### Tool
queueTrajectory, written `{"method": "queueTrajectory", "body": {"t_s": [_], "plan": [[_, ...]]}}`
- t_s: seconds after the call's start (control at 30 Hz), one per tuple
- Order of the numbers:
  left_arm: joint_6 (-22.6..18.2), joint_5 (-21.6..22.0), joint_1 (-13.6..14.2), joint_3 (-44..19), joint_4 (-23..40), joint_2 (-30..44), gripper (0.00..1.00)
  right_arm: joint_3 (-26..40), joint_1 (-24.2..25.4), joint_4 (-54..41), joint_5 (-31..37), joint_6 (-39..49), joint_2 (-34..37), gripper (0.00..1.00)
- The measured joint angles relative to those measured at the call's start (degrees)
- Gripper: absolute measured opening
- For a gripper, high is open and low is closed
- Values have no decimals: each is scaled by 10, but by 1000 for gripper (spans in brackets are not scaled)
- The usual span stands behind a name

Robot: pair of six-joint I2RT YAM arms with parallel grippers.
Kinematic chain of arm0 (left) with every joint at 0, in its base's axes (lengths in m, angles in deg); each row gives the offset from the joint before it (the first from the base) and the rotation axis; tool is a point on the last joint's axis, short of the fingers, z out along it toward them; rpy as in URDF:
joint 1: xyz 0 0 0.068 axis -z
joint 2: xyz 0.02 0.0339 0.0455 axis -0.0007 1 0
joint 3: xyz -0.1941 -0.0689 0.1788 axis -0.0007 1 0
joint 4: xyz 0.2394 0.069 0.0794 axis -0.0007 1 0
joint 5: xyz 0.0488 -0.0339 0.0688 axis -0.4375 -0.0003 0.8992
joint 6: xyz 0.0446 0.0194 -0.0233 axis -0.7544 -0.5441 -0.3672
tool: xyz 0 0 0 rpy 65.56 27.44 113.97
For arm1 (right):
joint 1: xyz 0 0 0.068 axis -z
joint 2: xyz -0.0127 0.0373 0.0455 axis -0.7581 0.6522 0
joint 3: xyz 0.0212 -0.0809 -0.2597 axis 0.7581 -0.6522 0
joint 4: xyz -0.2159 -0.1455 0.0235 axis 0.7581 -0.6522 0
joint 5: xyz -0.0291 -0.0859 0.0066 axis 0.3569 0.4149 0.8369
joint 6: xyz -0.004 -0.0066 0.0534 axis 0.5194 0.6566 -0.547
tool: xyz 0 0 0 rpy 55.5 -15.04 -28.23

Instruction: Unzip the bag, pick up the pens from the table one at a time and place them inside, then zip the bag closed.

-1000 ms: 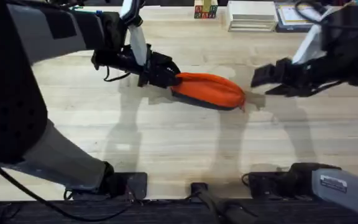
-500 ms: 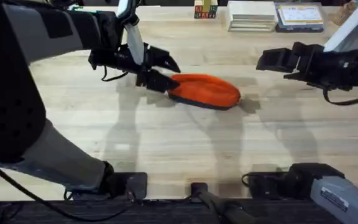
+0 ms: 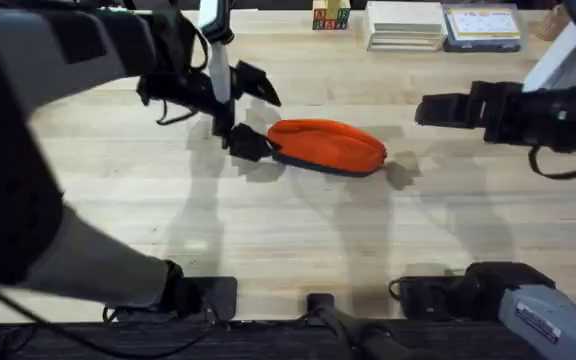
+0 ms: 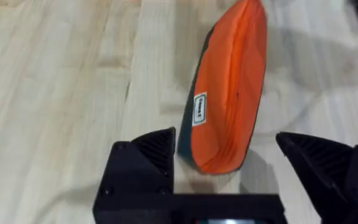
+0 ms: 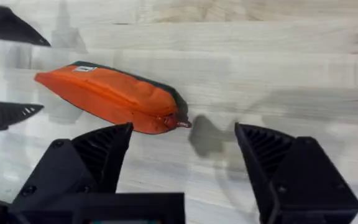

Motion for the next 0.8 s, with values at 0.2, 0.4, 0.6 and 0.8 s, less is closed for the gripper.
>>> {"method": "queueTrajectory", "body": {"t_s": [0.2,0.4,0.6,0.8], "plan": [[53,76,0,-23,0,-117,995,0,0,-18,3,22,-47,997],[166,135,0,-27,15,-225,995,0,0,-42,4,33,-84,997],[287,202,0,-27,71,-306,995,0,0,-53,4,37,-124,997],[400,259,0,-27,100,-370,995,0,0,-72,4,37,-147,997]]}}
